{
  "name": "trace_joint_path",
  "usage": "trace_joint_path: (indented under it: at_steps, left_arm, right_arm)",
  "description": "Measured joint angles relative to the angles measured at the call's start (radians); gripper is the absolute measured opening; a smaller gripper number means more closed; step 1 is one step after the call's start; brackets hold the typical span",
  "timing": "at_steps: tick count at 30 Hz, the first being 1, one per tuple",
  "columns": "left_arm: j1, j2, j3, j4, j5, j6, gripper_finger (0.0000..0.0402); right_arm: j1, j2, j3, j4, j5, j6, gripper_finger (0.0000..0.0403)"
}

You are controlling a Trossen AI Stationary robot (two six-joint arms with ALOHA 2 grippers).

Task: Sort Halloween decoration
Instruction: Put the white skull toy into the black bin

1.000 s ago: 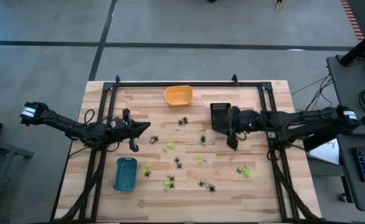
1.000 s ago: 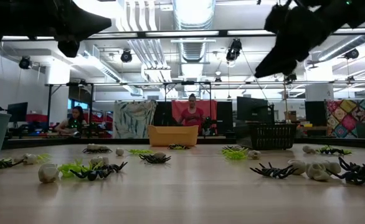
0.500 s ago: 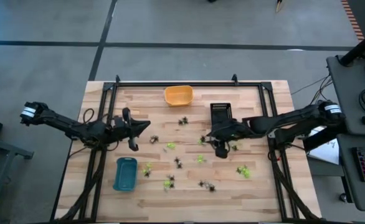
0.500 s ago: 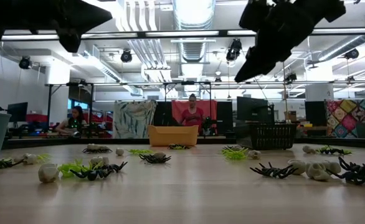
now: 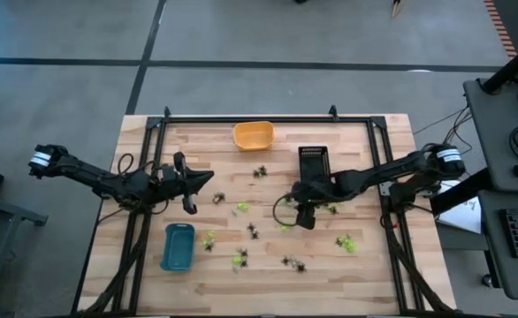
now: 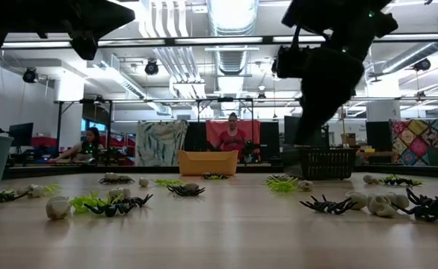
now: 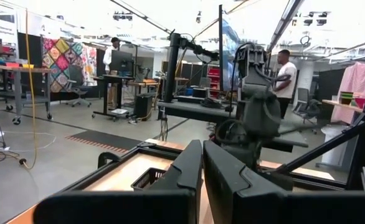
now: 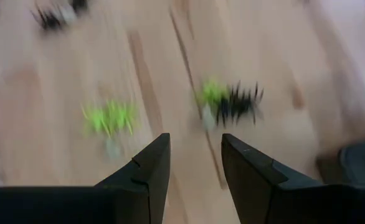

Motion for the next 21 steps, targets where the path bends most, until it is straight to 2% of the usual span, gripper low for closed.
trace_joint_path:
  at_steps: [5, 14, 19, 21]
  left_arm:
    - [0.000, 0.004, 0.000, 0.000, 0.000, 0.006, 0.0000]
    - [0.000, 0.005, 0.000, -0.003, 0.001, 0.006, 0.0000]
    - [0.000, 0.005, 0.000, -0.008, 0.001, 0.006, 0.0000]
    - [0.000, 0.005, 0.000, -0.008, 0.002, 0.006, 0.0000]
  right_arm:
    - [0.032, 0.095, 0.095, -0.159, 0.022, -0.010, 0.0134]
    - [0.047, 0.230, 0.152, -0.157, 0.043, -0.136, 0.0134]
    - [0.046, 0.248, 0.171, -0.158, 0.048, -0.162, 0.0134]
    - [0.046, 0.243, 0.178, -0.150, 0.080, -0.162, 0.0134]
